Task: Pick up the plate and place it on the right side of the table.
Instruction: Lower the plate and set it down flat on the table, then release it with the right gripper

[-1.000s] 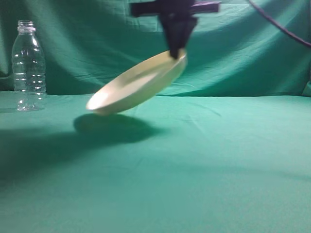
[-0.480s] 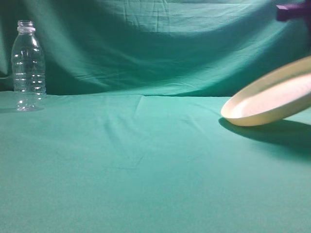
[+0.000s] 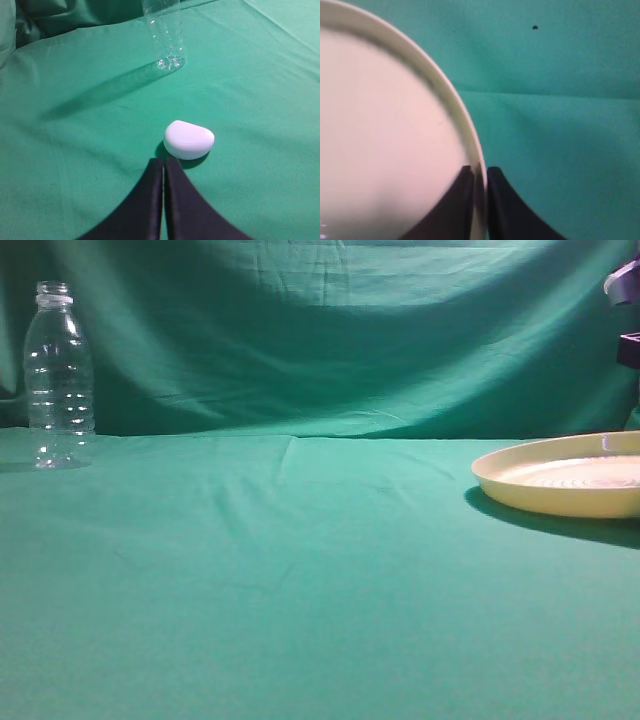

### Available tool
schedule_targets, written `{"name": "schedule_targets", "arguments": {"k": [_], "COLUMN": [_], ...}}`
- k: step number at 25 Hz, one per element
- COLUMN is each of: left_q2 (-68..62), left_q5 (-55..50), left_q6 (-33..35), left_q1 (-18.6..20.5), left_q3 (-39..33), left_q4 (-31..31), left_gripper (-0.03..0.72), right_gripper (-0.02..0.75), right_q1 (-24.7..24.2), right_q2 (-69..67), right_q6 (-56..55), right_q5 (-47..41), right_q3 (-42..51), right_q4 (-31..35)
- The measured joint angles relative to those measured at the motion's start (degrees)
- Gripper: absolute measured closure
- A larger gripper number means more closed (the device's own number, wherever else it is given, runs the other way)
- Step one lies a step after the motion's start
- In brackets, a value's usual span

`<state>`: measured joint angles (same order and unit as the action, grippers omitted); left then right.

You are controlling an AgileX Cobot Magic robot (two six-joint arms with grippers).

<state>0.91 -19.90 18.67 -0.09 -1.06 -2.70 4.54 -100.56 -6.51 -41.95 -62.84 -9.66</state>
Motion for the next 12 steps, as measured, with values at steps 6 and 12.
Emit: {"name": "schedule_targets", "arguments": {"k": [6,12], "left_q2": [0.00,0.00], "left_q5": [0.00,0.00], "left_q6": [0.00,0.00], "left_q1": [0.00,0.00], "left_q3": [0.00,0.00], "left_q4": [0.00,0.00], "left_gripper": [0.688,0.688], "right_gripper": [0.547,0.381], "right_q1": [-0.16,-0.16], "right_q2": [-0.53,3.22], "right_q6": [0.00,0.00], "right_q5": [-0.84,-7.62], "right_q3": [0.13,-2.27], "right_q4": [-0.35,0.68]}}
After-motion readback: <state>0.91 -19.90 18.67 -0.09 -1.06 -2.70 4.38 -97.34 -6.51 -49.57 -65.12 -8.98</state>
